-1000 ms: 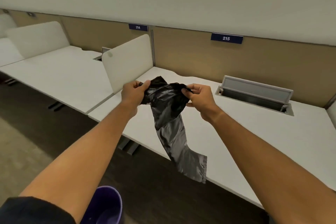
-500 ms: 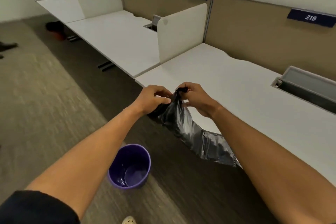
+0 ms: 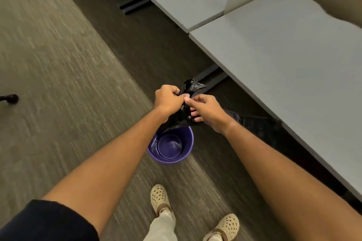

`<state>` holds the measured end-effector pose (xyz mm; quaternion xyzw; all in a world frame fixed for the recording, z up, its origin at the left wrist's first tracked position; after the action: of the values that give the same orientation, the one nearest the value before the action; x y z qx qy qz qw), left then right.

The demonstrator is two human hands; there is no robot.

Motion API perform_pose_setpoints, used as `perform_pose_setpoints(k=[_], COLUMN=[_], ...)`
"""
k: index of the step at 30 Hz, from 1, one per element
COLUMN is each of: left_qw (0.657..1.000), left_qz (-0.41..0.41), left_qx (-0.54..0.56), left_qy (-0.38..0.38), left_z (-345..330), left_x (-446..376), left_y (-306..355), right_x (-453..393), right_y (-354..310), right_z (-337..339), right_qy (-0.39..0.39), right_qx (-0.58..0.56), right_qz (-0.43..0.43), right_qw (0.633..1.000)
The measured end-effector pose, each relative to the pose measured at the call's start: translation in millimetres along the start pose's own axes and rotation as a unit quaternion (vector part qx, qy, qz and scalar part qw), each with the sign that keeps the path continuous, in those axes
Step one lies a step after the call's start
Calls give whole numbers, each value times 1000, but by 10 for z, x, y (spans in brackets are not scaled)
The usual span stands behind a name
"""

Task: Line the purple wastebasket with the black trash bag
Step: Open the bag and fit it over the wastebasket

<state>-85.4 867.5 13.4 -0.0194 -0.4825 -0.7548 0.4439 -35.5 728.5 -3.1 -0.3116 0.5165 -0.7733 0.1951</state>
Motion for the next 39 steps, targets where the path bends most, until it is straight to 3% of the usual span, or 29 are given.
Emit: perform_pose_setpoints(k=[6,11,15,21,30,35,39], left_qw=[993,970,955,963,972,957,960], left_qz=[87,160,191,217,201,240,235], left_qx=[72,172,212,156,26,-34,-17], left_qy=[-29,-66,-86,34,122,161,149], left_z=[-53,-247,-328,-111,-196,-393,-669], left_x=[-555,-783,-880,-954,-1330,-1660,-1913], left_y=[-897,-1371,-1630,-1978,-2532,-3160,-3644], right_x=[-365,-579,-705,-748,-1010,-1174,-1336], right_y=[445,745,978,1381,2528,3402,3890], right_z=[-512,-820,-889,-721,-342,-341,-360], right_qy=[40,15,41,117,215,319,283], right_qx=[39,-7,-36,-87,-68,-141,-10], right_qz=[-9,-25,-35,-111,-189,-259,-231], right_qw=[998,1000,998,983,956,901,931])
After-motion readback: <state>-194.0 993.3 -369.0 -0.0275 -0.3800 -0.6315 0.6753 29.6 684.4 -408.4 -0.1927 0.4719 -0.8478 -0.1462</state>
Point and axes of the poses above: each hand's wrist, its own x-axis away from the middle knuckle, its own z-axis out of the back of the hand, y = z × x, the point moved 8 cm from there along -x, towards the middle knuckle, and after that the axes turned 15 degrees about z, right-handed, at the moved point
